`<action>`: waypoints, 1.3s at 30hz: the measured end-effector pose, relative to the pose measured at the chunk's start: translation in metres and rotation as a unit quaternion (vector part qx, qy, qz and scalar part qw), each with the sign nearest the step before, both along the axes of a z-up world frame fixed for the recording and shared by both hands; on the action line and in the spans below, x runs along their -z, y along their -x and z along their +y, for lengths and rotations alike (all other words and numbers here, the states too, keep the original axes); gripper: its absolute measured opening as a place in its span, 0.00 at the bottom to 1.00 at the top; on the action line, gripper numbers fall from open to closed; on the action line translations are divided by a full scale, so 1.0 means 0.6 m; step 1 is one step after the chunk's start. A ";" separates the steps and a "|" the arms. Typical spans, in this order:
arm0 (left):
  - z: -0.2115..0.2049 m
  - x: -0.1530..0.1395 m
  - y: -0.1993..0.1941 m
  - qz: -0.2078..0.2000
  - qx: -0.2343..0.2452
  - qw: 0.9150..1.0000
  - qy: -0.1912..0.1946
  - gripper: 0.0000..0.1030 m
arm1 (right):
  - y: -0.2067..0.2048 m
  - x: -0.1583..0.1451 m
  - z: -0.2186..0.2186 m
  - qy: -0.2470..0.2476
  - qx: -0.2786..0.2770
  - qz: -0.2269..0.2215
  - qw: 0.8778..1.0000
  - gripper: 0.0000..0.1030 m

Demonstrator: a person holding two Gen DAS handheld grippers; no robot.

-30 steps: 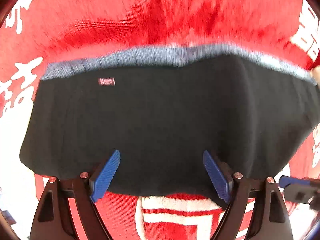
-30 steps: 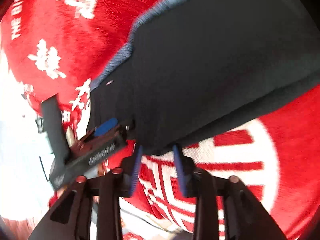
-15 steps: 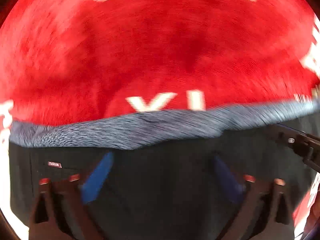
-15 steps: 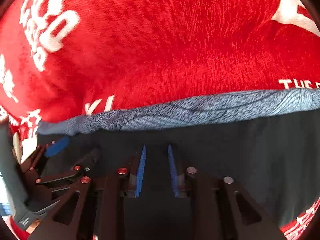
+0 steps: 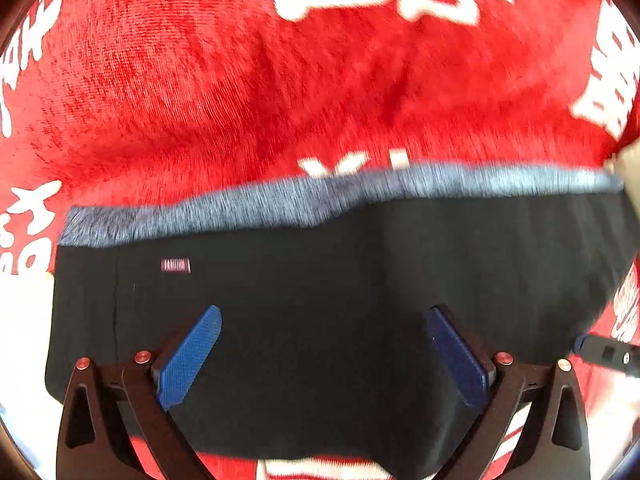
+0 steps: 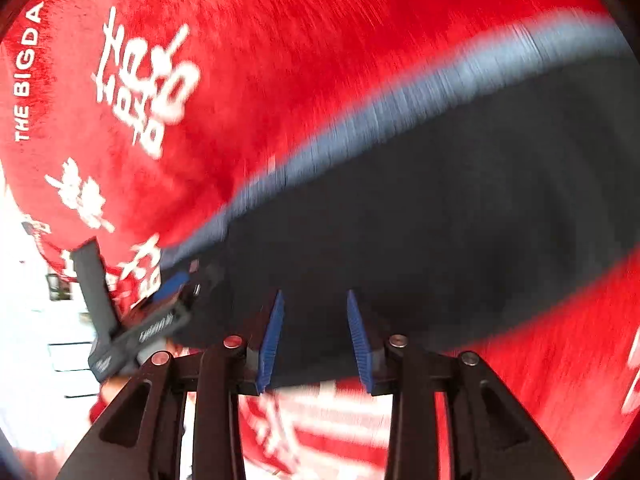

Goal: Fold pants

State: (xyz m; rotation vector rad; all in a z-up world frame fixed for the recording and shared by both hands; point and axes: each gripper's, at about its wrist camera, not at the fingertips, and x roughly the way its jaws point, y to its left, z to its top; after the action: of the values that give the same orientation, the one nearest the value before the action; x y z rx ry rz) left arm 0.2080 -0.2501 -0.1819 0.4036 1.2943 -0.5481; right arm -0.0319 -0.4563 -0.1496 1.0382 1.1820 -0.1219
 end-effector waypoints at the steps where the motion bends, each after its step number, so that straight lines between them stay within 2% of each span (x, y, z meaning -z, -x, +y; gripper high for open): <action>1: 0.000 0.010 0.013 0.003 0.004 1.000 -0.010 1.00 | 0.016 0.009 0.012 -0.011 0.003 0.009 1.000 0.35; 4: 0.035 0.021 0.051 0.022 -0.006 1.000 -0.020 1.00 | 0.041 0.038 0.032 -0.023 0.023 0.023 0.999 0.35; 8: 0.051 0.021 0.070 0.019 -0.011 1.000 -0.016 1.00 | 0.038 0.054 0.017 -0.037 0.076 0.020 0.996 0.34; 11: 0.046 0.024 0.079 0.020 -0.005 1.000 -0.022 1.00 | 0.047 0.065 0.007 -0.040 0.110 0.037 0.992 0.11; 12: 0.045 0.028 0.086 0.016 0.000 1.000 -0.025 1.00 | 0.050 0.066 0.008 -0.042 0.117 0.038 0.991 0.09; 18: 0.040 0.023 0.114 0.000 0.019 0.999 -0.030 1.00 | 0.080 0.073 0.012 -0.039 0.140 0.041 0.988 0.09; 20: 0.040 0.015 0.103 0.015 0.008 0.999 -0.029 1.00 | 0.080 0.072 0.007 -0.049 0.136 0.035 0.989 0.12; 21: 0.038 0.009 0.096 0.018 0.004 1.000 -0.025 1.00 | 0.078 0.067 0.005 -0.048 0.130 0.036 0.990 0.16; 23: 0.025 -0.018 0.082 0.011 0.004 1.000 -0.011 1.00 | 0.075 0.046 0.000 -0.018 0.104 0.046 0.993 0.20; 25: 0.001 -0.037 0.068 -0.003 0.014 1.000 0.004 1.00 | 0.080 0.013 -0.011 0.033 0.083 0.044 0.995 0.20; 28: -0.050 -0.049 0.045 -0.029 0.027 0.999 0.007 1.00 | 0.087 -0.018 -0.038 0.081 0.092 0.044 0.991 0.20; 31: -0.096 -0.023 0.007 -0.036 0.007 0.999 -0.004 1.00 | 0.086 -0.026 -0.078 0.113 0.103 0.049 0.987 0.20; 33: -0.116 0.009 -0.019 -0.034 -0.025 0.998 -0.047 1.00 | 0.076 -0.020 -0.110 0.123 0.103 0.051 0.986 0.20; 34: -0.110 0.019 -0.022 -0.024 -0.040 0.998 -0.046 1.00 | 0.068 -0.018 -0.125 0.135 0.098 0.055 0.984 0.20; 36: -0.097 0.021 -0.032 -0.004 -0.076 0.997 -0.021 1.00 | 0.051 -0.019 -0.154 0.167 0.088 0.062 0.980 0.20; 39: -0.095 0.020 -0.027 -0.018 -0.075 0.997 -0.030 1.00 | 0.045 -0.027 -0.213 0.217 0.084 0.070 0.970 0.20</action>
State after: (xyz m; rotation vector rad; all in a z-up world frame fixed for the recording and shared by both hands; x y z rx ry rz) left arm 0.2241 -0.3073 -0.1938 0.3609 1.2968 -0.3745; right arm -0.0591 -0.5842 -0.1336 0.7470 1.1257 -0.5697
